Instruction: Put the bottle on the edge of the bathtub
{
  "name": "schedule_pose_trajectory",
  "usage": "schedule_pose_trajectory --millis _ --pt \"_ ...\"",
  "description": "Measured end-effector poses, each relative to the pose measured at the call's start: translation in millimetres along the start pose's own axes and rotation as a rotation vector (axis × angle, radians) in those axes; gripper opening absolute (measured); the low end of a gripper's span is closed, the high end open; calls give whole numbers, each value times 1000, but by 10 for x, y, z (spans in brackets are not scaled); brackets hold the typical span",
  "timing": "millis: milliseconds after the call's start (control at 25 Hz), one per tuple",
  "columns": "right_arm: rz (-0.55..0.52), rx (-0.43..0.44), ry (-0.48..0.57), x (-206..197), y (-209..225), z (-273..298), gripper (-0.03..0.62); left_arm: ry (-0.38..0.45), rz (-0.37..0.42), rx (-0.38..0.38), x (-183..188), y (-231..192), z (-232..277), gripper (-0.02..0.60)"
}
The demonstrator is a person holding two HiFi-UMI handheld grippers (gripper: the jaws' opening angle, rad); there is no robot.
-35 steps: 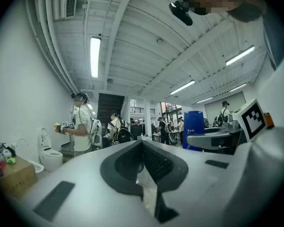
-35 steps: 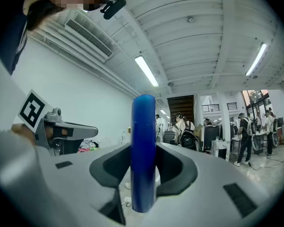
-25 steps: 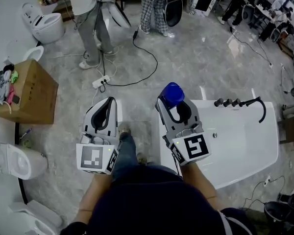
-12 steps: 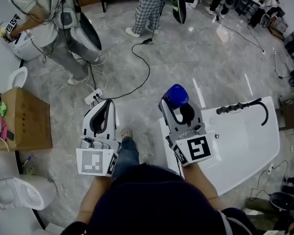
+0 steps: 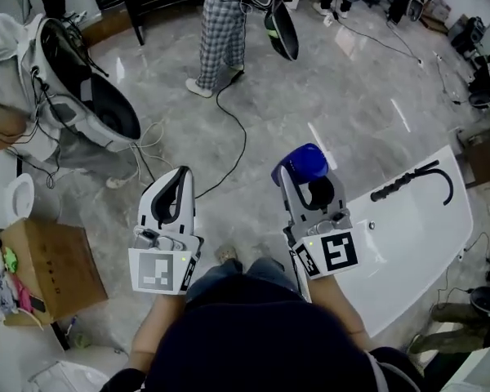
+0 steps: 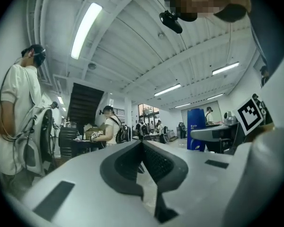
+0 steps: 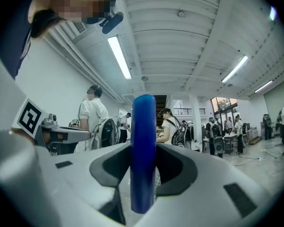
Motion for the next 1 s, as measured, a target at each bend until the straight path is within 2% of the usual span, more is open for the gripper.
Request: schedule_pose_trajectory --millis 400,720,1000 --pt "1 -196 -88 -147 586 212 170 -64 -94 -156 -318 -107 789 24" --pt "5 -322 -76 -236 1209 455 170 -70 -79 -265 -393 -46 1606 24" --pt "5 -445 -75 -358 1927 633 170 -65 -58 -433 -394 283 2670 23"
Point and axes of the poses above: the fingertips, and each gripper's own axes: z forward along the fingers, y to its right, x out of its top, the point moved 5 cm from there along -z, backward along the fingers, and after that the axes turned 1 degree about -z, right-handed, at the moved point
